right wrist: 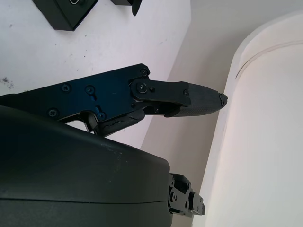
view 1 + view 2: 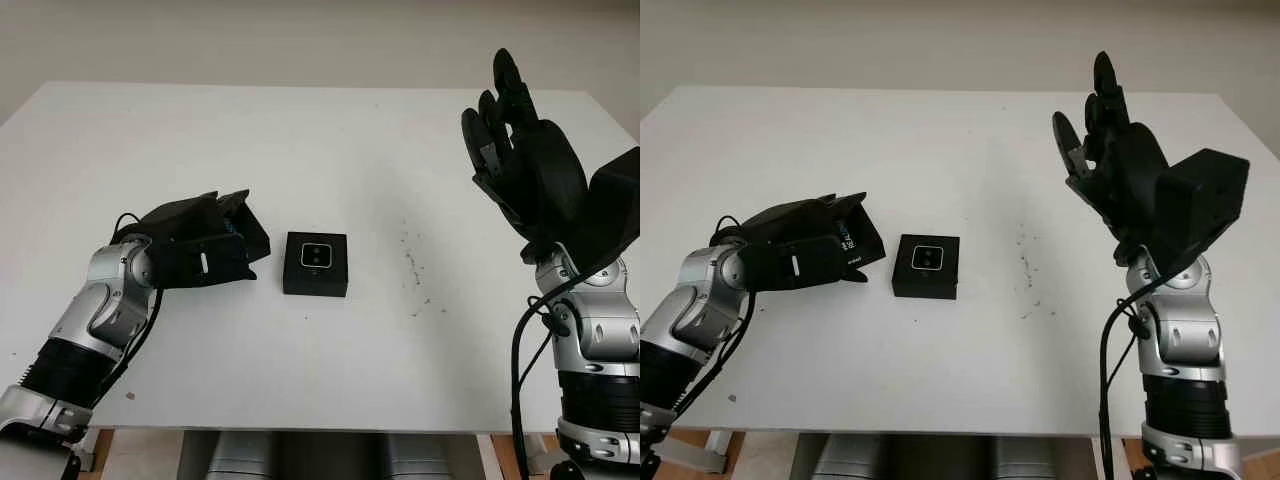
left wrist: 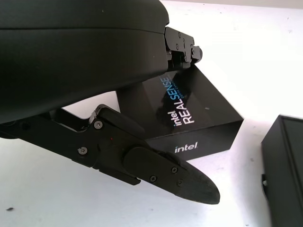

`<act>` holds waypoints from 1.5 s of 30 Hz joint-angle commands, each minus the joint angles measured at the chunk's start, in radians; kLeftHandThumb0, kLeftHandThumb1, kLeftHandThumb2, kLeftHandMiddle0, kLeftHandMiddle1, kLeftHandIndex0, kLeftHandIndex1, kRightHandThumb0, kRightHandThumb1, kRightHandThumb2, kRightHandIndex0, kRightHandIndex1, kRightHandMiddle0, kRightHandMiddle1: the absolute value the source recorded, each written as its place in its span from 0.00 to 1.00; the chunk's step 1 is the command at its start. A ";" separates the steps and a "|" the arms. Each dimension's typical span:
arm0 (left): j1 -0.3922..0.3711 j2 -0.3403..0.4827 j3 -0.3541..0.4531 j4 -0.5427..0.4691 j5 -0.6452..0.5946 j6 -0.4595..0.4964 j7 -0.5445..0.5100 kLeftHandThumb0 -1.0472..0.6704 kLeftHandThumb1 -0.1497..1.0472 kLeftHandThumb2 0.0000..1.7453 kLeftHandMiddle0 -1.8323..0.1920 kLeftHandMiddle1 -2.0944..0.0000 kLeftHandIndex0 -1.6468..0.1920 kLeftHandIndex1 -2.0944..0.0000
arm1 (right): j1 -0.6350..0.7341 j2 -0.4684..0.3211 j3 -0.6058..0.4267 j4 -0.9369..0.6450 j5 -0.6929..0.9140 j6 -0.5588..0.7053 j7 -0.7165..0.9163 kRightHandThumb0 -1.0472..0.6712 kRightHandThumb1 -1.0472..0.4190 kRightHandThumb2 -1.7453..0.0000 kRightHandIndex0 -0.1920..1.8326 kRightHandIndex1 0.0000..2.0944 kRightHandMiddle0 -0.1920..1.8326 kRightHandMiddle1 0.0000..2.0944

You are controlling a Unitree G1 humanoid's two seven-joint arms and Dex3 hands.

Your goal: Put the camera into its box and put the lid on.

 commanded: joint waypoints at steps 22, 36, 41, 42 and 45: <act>0.013 0.018 -0.013 0.053 0.044 -0.127 0.109 0.46 0.87 0.03 0.97 0.32 0.66 0.94 | 0.014 -0.001 -0.003 -0.046 -0.008 0.004 0.003 0.24 0.00 0.75 0.00 0.00 0.00 0.00; 0.033 -0.002 -0.003 0.119 0.036 -0.264 0.255 0.57 0.96 0.03 0.73 0.41 0.73 0.41 | 0.012 0.004 -0.003 -0.061 -0.004 0.006 -0.008 0.23 0.00 0.74 0.00 0.00 0.00 0.00; 0.030 -0.012 0.024 0.116 -0.018 -0.248 0.240 0.57 0.96 0.03 0.73 0.43 0.73 0.40 | 0.014 0.000 -0.001 -0.058 -0.005 0.002 -0.006 0.23 0.00 0.74 0.00 0.00 0.00 0.00; 0.028 -0.015 0.036 0.108 -0.036 -0.237 0.231 0.57 0.95 0.03 0.72 0.44 0.73 0.40 | 0.015 -0.002 -0.001 -0.055 -0.004 0.000 -0.002 0.23 0.00 0.74 0.00 0.00 0.00 0.00; 0.021 -0.021 0.075 0.084 -0.098 -0.216 0.205 0.57 0.95 0.03 0.70 0.42 0.72 0.40 | 0.021 0.001 -0.003 -0.063 0.001 0.004 0.002 0.24 0.00 0.74 0.00 0.00 0.00 0.00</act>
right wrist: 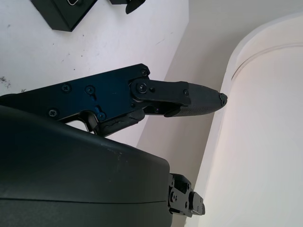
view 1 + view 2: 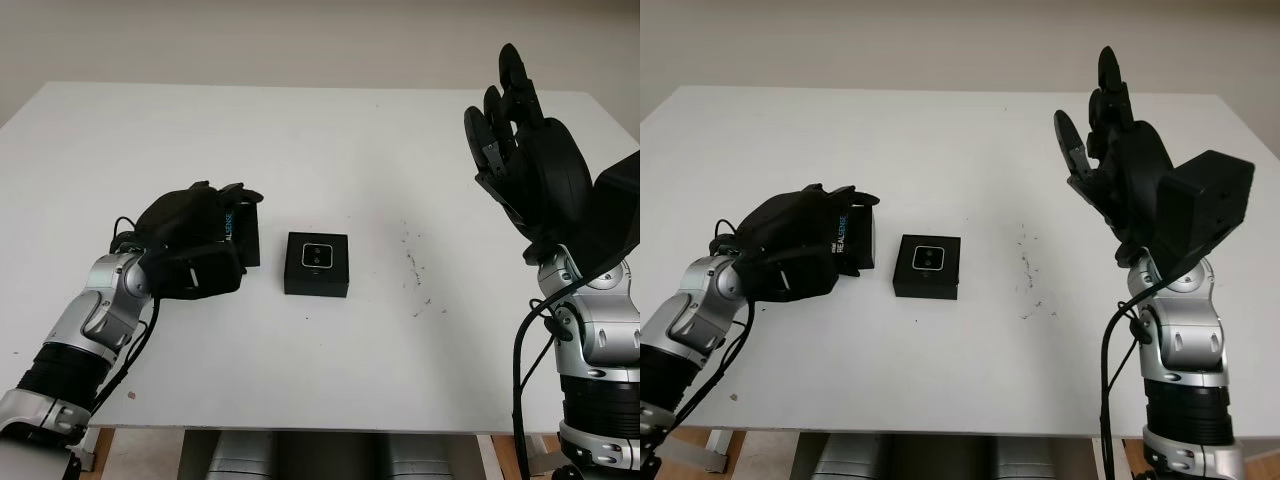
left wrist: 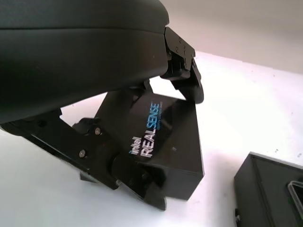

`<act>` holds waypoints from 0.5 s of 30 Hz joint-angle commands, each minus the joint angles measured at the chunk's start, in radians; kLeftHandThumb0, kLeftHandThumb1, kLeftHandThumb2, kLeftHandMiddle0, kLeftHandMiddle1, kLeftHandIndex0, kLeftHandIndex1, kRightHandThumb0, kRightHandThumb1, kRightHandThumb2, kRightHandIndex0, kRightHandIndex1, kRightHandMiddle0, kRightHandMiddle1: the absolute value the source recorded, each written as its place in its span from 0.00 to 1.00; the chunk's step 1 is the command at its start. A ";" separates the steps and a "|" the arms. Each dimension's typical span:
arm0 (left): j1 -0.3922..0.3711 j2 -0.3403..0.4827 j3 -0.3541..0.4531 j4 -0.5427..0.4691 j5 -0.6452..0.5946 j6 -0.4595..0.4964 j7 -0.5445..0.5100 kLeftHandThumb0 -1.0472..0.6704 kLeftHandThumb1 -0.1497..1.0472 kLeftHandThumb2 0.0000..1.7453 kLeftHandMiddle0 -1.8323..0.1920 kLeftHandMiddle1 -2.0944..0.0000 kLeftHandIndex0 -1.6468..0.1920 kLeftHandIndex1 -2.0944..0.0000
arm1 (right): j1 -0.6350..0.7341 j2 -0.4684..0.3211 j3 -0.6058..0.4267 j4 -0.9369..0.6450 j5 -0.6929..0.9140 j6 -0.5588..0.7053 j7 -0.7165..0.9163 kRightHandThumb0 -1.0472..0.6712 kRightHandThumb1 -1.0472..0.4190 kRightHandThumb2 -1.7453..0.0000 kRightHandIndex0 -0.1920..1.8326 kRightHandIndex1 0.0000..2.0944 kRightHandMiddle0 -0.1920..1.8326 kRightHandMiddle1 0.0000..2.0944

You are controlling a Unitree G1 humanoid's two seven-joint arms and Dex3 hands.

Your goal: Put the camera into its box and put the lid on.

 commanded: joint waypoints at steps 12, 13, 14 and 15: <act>-0.079 0.033 0.127 -0.185 -0.207 0.180 -0.226 0.55 0.94 0.03 0.71 0.34 0.73 0.37 | 0.006 0.033 0.007 -0.008 0.007 -0.005 -0.002 0.25 0.00 0.75 0.00 0.00 0.00 0.00; -0.087 0.035 0.129 -0.203 -0.215 0.209 -0.247 0.55 0.94 0.03 0.71 0.34 0.73 0.37 | 0.006 0.031 0.011 -0.006 0.000 -0.006 -0.001 0.24 0.00 0.75 0.00 0.00 0.00 0.00; -0.095 0.037 0.131 -0.216 -0.222 0.228 -0.264 0.54 0.94 0.03 0.71 0.34 0.73 0.36 | 0.006 0.030 0.013 -0.002 -0.005 -0.009 0.000 0.24 0.00 0.75 0.00 0.00 0.00 0.00; -0.102 0.038 0.131 -0.229 -0.227 0.246 -0.278 0.54 0.94 0.03 0.71 0.34 0.73 0.36 | 0.005 0.028 0.016 0.003 -0.011 -0.014 0.002 0.23 0.00 0.75 0.00 0.00 0.00 0.00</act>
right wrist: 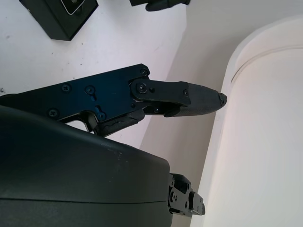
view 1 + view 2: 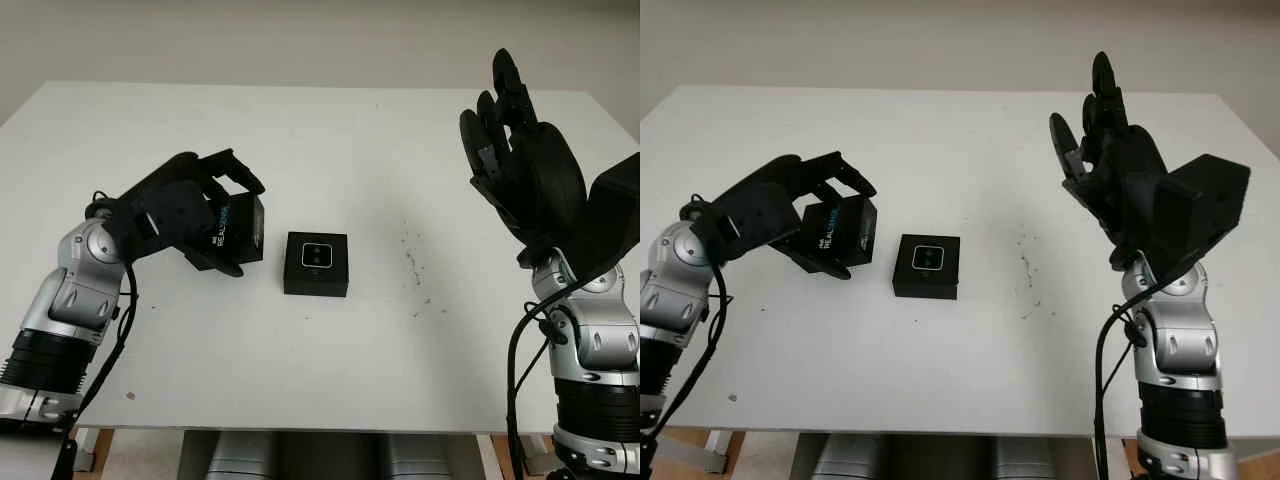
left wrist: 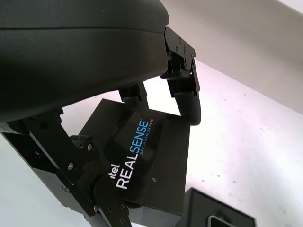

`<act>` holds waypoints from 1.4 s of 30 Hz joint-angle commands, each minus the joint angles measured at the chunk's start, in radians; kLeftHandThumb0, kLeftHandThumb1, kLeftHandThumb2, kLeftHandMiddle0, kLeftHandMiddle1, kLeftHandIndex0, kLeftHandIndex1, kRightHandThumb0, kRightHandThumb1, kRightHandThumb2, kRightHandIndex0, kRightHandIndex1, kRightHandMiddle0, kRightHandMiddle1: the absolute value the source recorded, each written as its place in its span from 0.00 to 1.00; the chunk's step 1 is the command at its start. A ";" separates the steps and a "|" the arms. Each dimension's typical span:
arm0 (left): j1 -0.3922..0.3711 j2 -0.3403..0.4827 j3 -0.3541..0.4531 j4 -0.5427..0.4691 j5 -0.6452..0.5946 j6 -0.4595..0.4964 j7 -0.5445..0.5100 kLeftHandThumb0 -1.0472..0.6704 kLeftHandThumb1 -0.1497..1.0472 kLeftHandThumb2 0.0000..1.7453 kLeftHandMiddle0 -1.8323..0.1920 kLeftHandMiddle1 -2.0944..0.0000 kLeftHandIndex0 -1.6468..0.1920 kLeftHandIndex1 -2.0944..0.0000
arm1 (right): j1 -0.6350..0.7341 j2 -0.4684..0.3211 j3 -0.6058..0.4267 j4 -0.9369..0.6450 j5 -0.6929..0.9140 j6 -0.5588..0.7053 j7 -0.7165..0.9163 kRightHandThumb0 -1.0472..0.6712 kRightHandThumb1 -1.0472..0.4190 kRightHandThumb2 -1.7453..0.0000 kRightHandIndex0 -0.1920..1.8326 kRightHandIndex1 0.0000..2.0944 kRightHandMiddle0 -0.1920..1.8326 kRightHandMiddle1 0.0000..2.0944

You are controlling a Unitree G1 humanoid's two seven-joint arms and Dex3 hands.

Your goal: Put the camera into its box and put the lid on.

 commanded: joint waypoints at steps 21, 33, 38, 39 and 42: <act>-0.145 -0.085 -0.166 -0.081 0.157 0.165 -0.038 0.55 0.90 0.03 0.64 0.38 0.68 0.34 | -0.025 0.059 0.032 0.007 -0.016 -0.011 -0.030 0.23 0.00 0.76 0.00 0.00 0.00 0.00; -0.186 -0.166 -0.208 -0.019 0.181 0.213 -0.041 0.57 0.90 0.03 0.67 0.37 0.69 0.36 | -0.041 0.082 0.037 0.015 -0.058 -0.038 -0.085 0.21 0.00 0.73 0.00 0.00 0.00 0.00; -0.202 -0.177 -0.223 -0.003 0.190 0.224 -0.051 0.55 0.90 0.03 0.65 0.37 0.68 0.36 | -0.046 0.088 0.037 0.028 -0.063 -0.057 -0.088 0.20 0.00 0.74 0.00 0.00 0.00 0.00; -0.205 -0.179 -0.226 0.000 0.191 0.228 -0.055 0.55 0.90 0.03 0.65 0.38 0.68 0.36 | -0.048 0.088 0.037 0.032 -0.062 -0.059 -0.087 0.20 0.00 0.74 0.00 0.00 0.00 0.00; -0.211 -0.185 -0.230 0.003 0.189 0.239 -0.064 0.55 0.90 0.03 0.65 0.39 0.68 0.37 | -0.054 0.089 0.036 0.044 -0.061 -0.067 -0.085 0.20 0.00 0.75 0.00 0.00 0.00 0.00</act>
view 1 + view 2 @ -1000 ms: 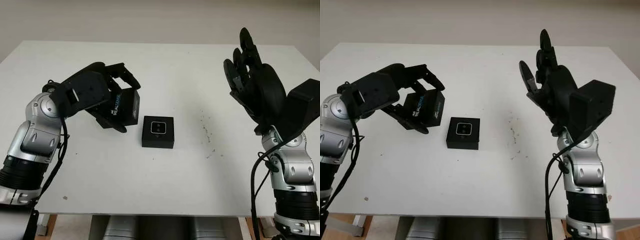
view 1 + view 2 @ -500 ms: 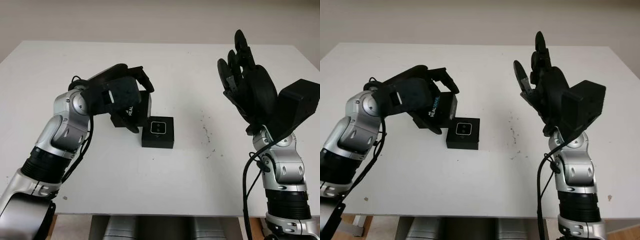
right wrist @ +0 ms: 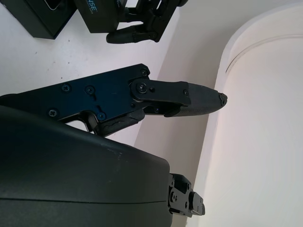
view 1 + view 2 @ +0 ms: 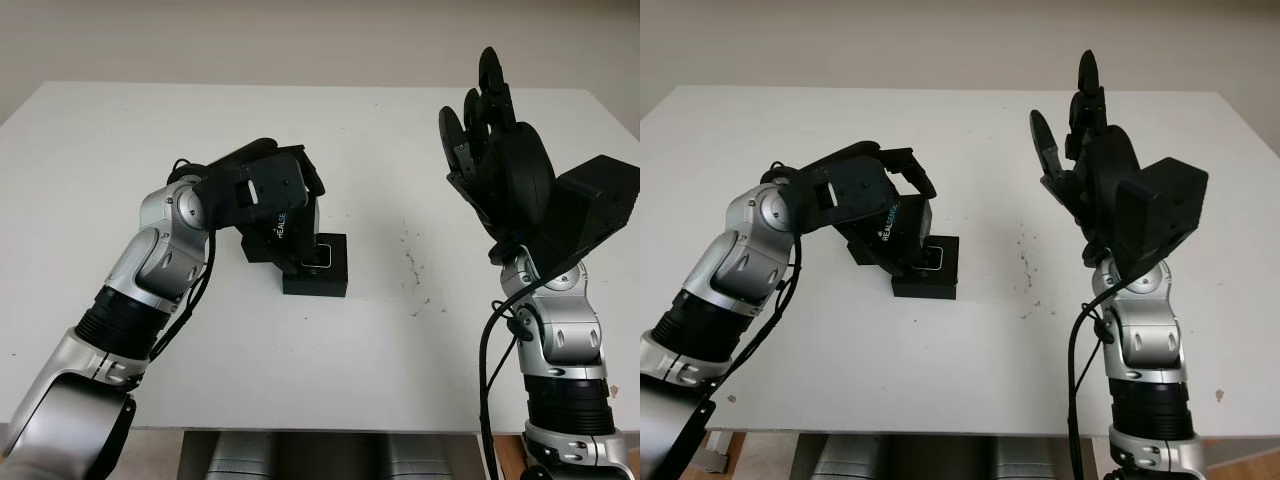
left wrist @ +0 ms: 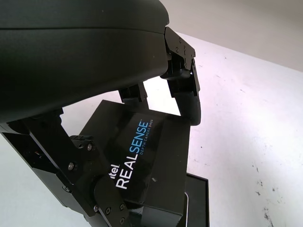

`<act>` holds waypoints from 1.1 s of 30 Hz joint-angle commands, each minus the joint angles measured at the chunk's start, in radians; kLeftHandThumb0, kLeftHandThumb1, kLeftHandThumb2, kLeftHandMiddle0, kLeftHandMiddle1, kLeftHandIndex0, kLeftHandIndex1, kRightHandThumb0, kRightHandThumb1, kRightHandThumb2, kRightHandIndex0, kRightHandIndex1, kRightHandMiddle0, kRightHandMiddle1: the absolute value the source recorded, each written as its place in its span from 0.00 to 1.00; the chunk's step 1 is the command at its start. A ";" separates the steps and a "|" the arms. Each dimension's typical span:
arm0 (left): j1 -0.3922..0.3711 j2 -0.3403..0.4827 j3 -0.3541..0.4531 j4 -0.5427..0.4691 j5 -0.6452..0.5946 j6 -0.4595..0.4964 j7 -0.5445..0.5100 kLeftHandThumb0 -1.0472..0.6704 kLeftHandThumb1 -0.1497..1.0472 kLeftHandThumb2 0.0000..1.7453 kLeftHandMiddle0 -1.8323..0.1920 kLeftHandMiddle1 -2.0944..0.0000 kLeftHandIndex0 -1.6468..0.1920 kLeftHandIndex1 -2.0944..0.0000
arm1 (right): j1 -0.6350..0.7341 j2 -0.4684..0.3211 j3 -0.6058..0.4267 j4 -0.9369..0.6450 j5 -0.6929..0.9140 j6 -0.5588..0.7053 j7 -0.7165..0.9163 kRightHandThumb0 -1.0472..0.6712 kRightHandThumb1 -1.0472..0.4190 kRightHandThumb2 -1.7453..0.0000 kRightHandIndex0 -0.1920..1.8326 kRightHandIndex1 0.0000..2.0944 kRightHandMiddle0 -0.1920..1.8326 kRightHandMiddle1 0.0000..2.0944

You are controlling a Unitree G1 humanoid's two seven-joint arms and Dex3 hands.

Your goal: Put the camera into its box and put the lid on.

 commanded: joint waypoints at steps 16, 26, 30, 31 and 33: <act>-0.025 -0.024 -0.025 -0.006 0.010 -0.050 0.000 0.55 0.88 0.03 0.66 0.34 0.67 0.32 | -0.035 0.012 0.002 0.023 -0.009 -0.029 -0.003 0.19 0.00 0.76 0.00 0.00 0.00 0.00; -0.040 -0.046 -0.044 -0.027 0.036 -0.022 -0.029 0.55 0.90 0.03 0.66 0.34 0.68 0.30 | -0.042 0.020 0.003 0.045 -0.013 -0.051 -0.008 0.19 0.00 0.76 0.00 0.00 0.00 0.00; -0.025 -0.047 -0.047 -0.031 0.037 -0.039 -0.026 0.55 0.90 0.03 0.63 0.35 0.69 0.32 | -0.038 0.020 0.003 0.044 -0.010 -0.057 -0.005 0.19 0.00 0.76 0.00 0.00 0.00 0.00; -0.022 -0.048 -0.049 -0.032 0.039 -0.038 -0.026 0.54 0.90 0.03 0.63 0.34 0.68 0.32 | -0.038 0.020 0.002 0.047 -0.008 -0.062 -0.004 0.19 0.00 0.76 0.00 0.00 0.00 0.00; -0.019 -0.050 -0.051 -0.030 0.043 -0.032 -0.028 0.54 0.90 0.03 0.64 0.35 0.68 0.32 | -0.038 0.022 0.000 0.051 -0.004 -0.068 -0.004 0.19 0.00 0.77 0.00 0.00 0.00 0.00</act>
